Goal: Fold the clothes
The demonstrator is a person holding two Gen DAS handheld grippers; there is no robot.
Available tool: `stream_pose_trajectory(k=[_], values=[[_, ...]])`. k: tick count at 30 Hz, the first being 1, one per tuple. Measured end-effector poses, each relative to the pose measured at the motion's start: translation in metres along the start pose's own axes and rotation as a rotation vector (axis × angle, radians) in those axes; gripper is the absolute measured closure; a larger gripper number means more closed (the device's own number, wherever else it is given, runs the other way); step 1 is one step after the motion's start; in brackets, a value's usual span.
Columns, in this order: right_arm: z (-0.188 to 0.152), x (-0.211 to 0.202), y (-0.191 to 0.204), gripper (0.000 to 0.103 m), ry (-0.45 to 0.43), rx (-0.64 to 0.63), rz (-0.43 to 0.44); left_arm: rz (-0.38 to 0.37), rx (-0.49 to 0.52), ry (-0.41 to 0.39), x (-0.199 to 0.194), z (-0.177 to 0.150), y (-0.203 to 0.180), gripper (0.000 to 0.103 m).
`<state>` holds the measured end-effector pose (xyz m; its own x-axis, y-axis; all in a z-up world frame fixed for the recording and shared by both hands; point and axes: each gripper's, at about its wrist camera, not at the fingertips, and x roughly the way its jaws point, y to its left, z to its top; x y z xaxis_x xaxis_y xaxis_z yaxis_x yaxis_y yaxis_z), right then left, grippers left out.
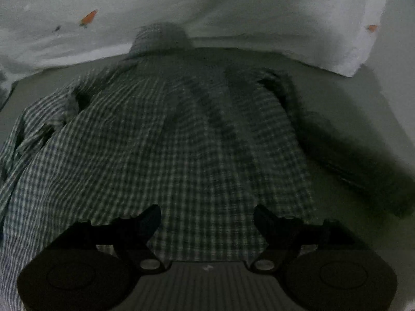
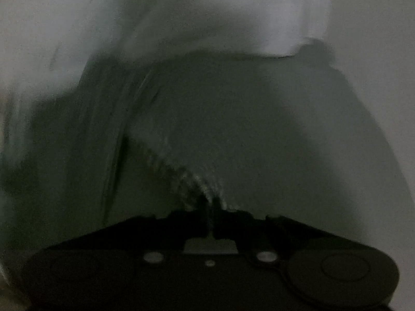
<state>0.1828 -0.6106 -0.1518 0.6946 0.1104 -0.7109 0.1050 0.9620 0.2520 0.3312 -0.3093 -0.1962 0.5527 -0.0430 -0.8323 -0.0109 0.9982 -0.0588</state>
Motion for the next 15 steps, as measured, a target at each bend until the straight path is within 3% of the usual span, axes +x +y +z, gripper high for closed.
stream_pose_trajectory(k=[3, 4, 7, 10, 15], values=[[0.037, -0.005, -0.083, 0.101, -0.136, 0.383, -0.072, 0.031, -0.052, 0.02, 0.008, 0.002, 0.004, 0.024], [0.043, -0.001, -0.1, 0.1, -0.142, 0.426, -0.122, 0.041, -0.067, 0.027, 0.01, 0.002, 0.004, 0.024], [0.054, 0.016, -0.126, 0.093, -0.107, 0.425, -0.278, 0.052, -0.06, 0.043, 0.018, 0.006, 0.0, 0.024], [0.049, 0.023, -0.128, 0.061, -0.096, 0.373, -0.364, 0.072, -0.033, 0.056, 0.026, 0.009, -0.007, 0.024], [0.02, 0.036, -0.145, 0.057, -0.063, 0.491, -0.292, 0.079, -0.041, 0.101, 0.035, 0.008, -0.014, 0.024]])
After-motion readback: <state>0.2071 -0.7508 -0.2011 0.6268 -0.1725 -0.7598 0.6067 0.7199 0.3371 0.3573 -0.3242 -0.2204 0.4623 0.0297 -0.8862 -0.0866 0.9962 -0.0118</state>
